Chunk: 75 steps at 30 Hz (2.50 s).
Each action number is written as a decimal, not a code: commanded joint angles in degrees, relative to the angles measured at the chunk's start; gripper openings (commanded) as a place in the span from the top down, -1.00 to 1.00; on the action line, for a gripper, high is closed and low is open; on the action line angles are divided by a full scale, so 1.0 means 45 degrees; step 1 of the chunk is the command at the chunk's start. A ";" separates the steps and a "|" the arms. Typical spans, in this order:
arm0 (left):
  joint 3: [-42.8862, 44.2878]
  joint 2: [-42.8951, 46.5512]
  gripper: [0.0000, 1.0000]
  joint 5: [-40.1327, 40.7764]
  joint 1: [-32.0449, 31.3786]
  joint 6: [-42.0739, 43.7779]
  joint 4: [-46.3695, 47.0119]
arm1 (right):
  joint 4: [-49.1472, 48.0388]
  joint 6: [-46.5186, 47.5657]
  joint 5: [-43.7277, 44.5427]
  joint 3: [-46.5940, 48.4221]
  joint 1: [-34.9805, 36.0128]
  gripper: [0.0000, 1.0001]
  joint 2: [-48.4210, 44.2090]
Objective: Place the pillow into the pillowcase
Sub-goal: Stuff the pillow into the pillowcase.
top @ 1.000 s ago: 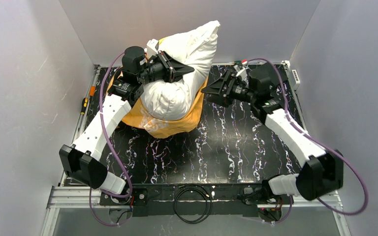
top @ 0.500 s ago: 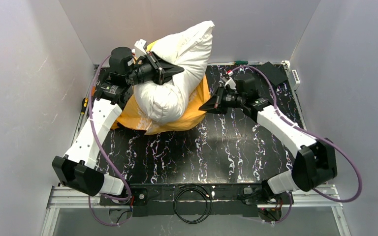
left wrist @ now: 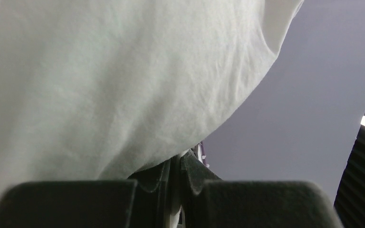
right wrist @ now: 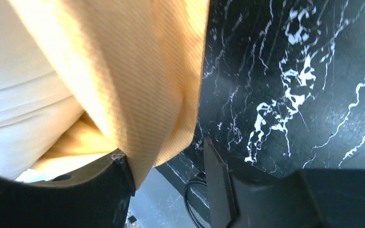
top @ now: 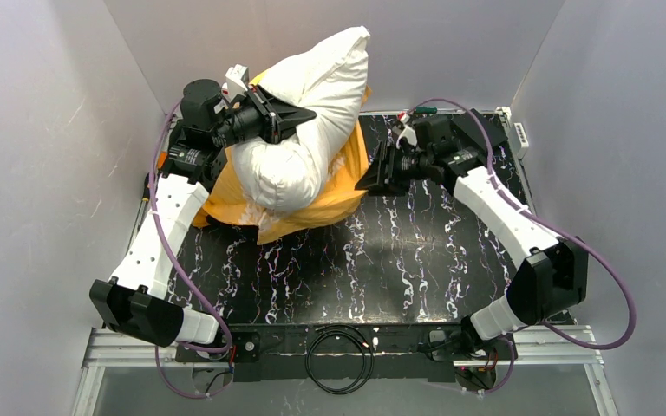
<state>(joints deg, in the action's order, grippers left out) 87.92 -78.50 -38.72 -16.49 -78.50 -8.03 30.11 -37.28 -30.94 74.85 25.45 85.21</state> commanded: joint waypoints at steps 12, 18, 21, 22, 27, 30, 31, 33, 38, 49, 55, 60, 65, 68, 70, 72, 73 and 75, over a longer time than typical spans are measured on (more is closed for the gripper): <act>0.0594 0.0643 1.00 0.0190 0.0442 -0.0934 0.1707 | -0.1723 -0.2086 -0.0525 0.4502 0.0037 0.51 0.0311; 0.0645 0.0637 1.00 0.0164 0.0442 -0.0935 0.1692 | -0.2729 -0.2694 -0.0507 0.4151 0.1358 0.56 0.1031; 0.0694 0.0682 1.00 0.0256 0.0453 -0.0997 0.1709 | -0.3194 -0.3029 -0.0346 0.3316 0.1919 0.76 0.1596; 0.0696 0.0698 1.00 0.0305 0.0443 -0.1052 0.1707 | -0.3673 -0.3257 -0.0341 0.2875 0.2014 0.79 0.1717; 0.0873 0.0632 1.00 0.0406 0.0451 -0.1236 0.1892 | -0.5279 -0.3517 0.0572 0.1035 0.2078 0.78 0.2578; 0.0901 0.0609 1.00 0.0421 0.0452 -0.1373 0.2212 | -0.4967 -0.3015 0.1538 0.0926 0.2078 0.70 0.3020; 0.0886 0.0603 1.00 0.0421 0.0443 -0.1414 0.2248 | -0.4742 -0.2806 0.1865 0.0972 0.2078 0.65 0.3113; 0.0863 0.0637 1.00 0.0421 0.0447 -0.1485 0.2335 | -0.4563 -0.2508 0.2361 0.0983 0.2045 0.57 0.3257; 0.0667 0.0686 1.00 0.0382 0.0453 -0.1521 0.2405 | -0.5306 -0.2444 0.2067 0.1092 0.2039 0.25 0.3293; 0.0500 0.0740 1.00 0.0450 0.0452 -0.1550 0.2527 | -0.6285 -0.3594 0.2113 -0.0414 0.1736 -0.42 0.1189; 0.0393 0.0922 1.00 0.0447 0.0442 -0.1531 0.2464 | -0.7219 -0.3945 0.1573 0.0021 0.1721 -0.25 0.2361; 0.0063 0.1147 1.00 0.0508 0.0445 -0.1616 0.2485 | -0.8194 -0.4441 0.1081 0.0827 0.1761 0.00 0.3227; -0.0160 0.1294 1.00 0.0593 0.0442 -0.1637 0.2504 | -0.8087 -0.4704 0.0810 0.0925 0.1765 -0.21 0.2955; -0.0289 0.1323 1.00 0.0643 0.0460 -0.1599 0.2504 | -0.7262 -0.4358 0.1151 0.0730 0.1683 -0.25 0.1999; -0.0352 0.1348 1.00 0.0644 0.0465 -0.1618 0.2508 | -0.7130 -0.4360 0.1257 0.0543 0.1635 -0.03 0.1513; -0.0359 0.1370 1.00 0.0644 0.0459 -0.1601 0.2508 | -0.7402 -0.4473 0.1143 0.0393 0.1645 0.11 0.1344; -0.0365 0.1385 1.00 0.0642 0.0471 -0.1599 0.2508 | -0.7761 -0.4683 0.0971 0.0319 0.1648 0.19 0.1351; -0.0373 0.1408 1.00 0.0627 0.0476 -0.1582 0.2508 | -0.8532 -0.5086 0.0819 0.0225 0.1647 0.26 0.1452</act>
<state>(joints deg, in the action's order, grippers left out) 85.76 -76.69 -36.82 -15.20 -83.18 -2.39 -2.26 -58.22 -26.61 76.23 33.06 94.35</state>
